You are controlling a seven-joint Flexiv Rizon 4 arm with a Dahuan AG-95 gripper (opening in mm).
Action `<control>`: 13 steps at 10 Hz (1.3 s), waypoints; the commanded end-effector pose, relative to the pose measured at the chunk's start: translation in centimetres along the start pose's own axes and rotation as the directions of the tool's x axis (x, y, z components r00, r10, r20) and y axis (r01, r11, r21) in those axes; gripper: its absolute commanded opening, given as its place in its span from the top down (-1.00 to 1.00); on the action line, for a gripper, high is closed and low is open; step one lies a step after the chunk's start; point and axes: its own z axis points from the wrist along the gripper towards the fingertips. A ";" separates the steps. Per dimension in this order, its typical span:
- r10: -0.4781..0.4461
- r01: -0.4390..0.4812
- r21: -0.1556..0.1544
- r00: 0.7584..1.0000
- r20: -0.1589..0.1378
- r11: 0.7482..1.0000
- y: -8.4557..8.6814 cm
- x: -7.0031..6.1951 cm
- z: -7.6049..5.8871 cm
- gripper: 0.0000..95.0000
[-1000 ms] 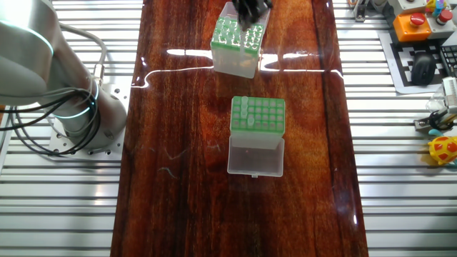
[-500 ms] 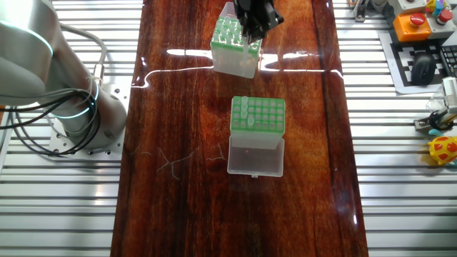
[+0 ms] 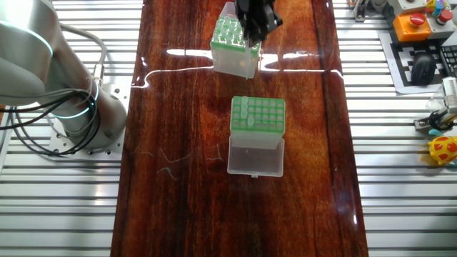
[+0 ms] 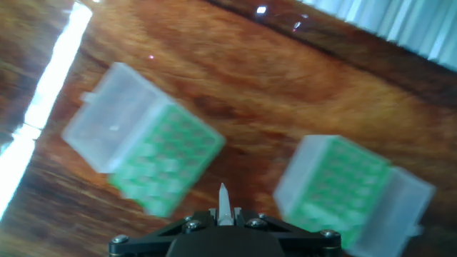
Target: Transfer all large pipette tips from one holder to another
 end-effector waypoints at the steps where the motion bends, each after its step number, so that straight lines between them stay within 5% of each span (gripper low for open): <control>1: -0.039 0.039 -0.016 0.999 -0.013 0.999 -2.2 -0.4 -0.2 1.00; 13: -0.073 0.073 0.005 0.997 0.007 0.997 -3.9 0.6 1.9 1.00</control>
